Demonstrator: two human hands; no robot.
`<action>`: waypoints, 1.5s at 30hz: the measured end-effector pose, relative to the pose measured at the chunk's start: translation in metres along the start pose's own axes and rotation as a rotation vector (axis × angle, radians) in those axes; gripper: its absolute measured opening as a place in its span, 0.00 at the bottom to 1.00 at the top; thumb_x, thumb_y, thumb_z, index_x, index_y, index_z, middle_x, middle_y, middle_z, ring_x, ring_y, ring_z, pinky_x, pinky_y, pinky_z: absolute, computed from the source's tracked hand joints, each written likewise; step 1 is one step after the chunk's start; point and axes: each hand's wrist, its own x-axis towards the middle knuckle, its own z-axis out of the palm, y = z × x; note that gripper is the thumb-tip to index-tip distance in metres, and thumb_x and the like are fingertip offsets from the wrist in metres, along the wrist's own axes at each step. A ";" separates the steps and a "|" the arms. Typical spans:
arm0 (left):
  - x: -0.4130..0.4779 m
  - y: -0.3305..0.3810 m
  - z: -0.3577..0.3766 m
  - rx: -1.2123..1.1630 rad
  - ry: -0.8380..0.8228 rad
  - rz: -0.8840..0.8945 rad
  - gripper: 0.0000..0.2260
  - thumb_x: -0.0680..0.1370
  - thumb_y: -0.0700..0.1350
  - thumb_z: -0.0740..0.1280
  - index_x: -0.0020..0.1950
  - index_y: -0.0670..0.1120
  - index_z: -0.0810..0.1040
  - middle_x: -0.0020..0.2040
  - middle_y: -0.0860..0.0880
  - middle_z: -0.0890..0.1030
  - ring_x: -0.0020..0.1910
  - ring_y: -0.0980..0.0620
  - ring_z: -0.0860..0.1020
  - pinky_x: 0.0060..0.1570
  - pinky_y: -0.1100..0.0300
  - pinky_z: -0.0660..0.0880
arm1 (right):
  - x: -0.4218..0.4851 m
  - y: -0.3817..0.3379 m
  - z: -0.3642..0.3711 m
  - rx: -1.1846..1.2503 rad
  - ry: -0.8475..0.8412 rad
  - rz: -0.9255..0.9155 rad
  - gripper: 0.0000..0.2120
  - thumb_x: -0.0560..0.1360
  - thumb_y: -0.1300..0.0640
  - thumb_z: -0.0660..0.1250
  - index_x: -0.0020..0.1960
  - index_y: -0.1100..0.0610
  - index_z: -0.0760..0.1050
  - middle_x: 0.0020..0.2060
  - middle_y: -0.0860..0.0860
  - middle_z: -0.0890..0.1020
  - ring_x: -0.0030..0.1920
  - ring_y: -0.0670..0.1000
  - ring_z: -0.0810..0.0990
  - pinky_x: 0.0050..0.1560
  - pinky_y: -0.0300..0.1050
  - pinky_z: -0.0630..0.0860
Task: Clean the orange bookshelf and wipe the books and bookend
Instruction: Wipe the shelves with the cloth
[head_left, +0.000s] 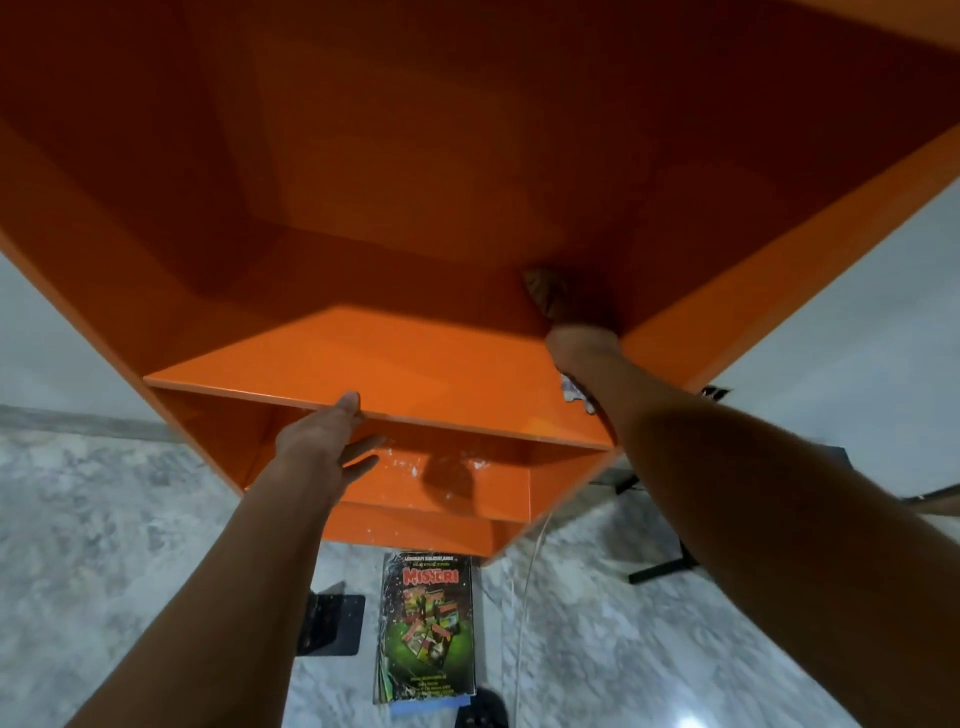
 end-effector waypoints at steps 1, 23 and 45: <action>-0.001 0.001 0.000 0.003 -0.011 0.000 0.10 0.81 0.45 0.67 0.59 0.41 0.77 0.56 0.44 0.81 0.51 0.43 0.82 0.54 0.43 0.78 | -0.013 0.002 0.002 -0.022 -0.009 -0.009 0.23 0.81 0.64 0.54 0.76 0.58 0.65 0.75 0.56 0.67 0.72 0.57 0.66 0.73 0.51 0.61; -0.011 0.004 -0.002 0.096 -0.020 0.005 0.09 0.81 0.47 0.67 0.56 0.42 0.77 0.60 0.44 0.81 0.53 0.42 0.81 0.54 0.43 0.77 | -0.230 0.026 0.036 0.483 0.286 0.173 0.25 0.76 0.72 0.63 0.69 0.52 0.72 0.62 0.48 0.69 0.63 0.44 0.69 0.62 0.31 0.67; 0.007 0.051 -0.132 0.361 0.212 0.778 0.15 0.85 0.51 0.50 0.62 0.54 0.76 0.53 0.57 0.79 0.55 0.52 0.76 0.49 0.60 0.70 | -0.169 -0.167 0.165 0.737 0.442 -0.047 0.30 0.71 0.76 0.68 0.66 0.51 0.71 0.67 0.50 0.62 0.56 0.55 0.78 0.54 0.30 0.72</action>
